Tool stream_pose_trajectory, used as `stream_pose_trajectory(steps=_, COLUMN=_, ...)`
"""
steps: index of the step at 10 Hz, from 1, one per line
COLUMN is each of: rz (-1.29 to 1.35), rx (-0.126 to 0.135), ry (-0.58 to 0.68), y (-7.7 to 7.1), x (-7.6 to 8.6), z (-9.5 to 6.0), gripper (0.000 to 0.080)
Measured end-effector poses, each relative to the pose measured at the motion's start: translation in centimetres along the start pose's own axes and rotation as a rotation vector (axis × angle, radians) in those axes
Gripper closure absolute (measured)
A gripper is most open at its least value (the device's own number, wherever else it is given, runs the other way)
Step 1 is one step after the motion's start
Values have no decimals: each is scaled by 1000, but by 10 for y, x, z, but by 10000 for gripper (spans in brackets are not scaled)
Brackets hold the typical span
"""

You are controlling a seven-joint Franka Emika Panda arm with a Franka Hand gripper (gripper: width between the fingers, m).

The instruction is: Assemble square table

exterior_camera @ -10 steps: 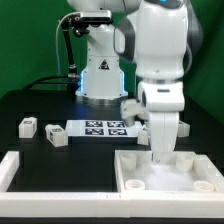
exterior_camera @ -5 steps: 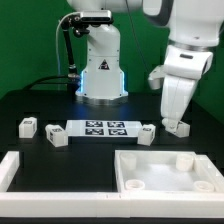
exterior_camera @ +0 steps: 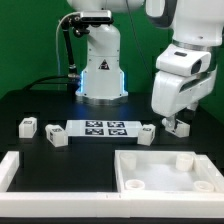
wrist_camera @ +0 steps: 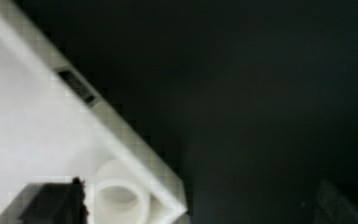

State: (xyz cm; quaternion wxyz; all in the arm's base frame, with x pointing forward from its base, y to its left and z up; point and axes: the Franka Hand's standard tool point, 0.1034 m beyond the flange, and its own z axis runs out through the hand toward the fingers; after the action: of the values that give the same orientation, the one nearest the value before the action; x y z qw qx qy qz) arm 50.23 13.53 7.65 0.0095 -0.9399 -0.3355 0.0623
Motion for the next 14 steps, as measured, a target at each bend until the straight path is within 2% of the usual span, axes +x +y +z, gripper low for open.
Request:
stream_pose_trajectory(steps=1, rz=87, rx=9, ry=-1, y=-24, x=0, z=3, gripper=150)
stream_pose_trajectory(steps=2, rz=151, rx=9, ry=3, y=-54, x=2, z=6, gripper=150)
stream_pose_trajectory(steps=3, rz=149, rx=0, ry=2, y=-72, x=5, z=9, gripper=150)
stream_pose_trajectory(steps=5, rz=133, rx=5, ry=-28, y=-68, x=3, z=8, gripper=150)
stream_pose_trajectory(steps=6, rz=129, rx=10, ry=-77, y=-71, x=-2, z=9, gripper=150)
stream_pose_trajectory(steps=7, rz=126, rx=24, ry=-174, y=-74, x=-8, z=11, gripper=150)
stream_pose_trajectory(steps=9, rz=151, rx=55, ry=-386, y=-87, x=-32, z=28, gripper=150)
stream_pose_trajectory(steps=10, rz=147, rx=71, ry=-471, y=-89, x=-38, z=31, gripper=150)
stream_pose_trajectory(steps=11, rz=145, rx=82, ry=-506, y=-88, x=-33, z=32, gripper=150)
stream_pose_trajectory(steps=14, rz=127, rx=120, ry=-708, y=-95, x=-43, z=35, gripper=150)
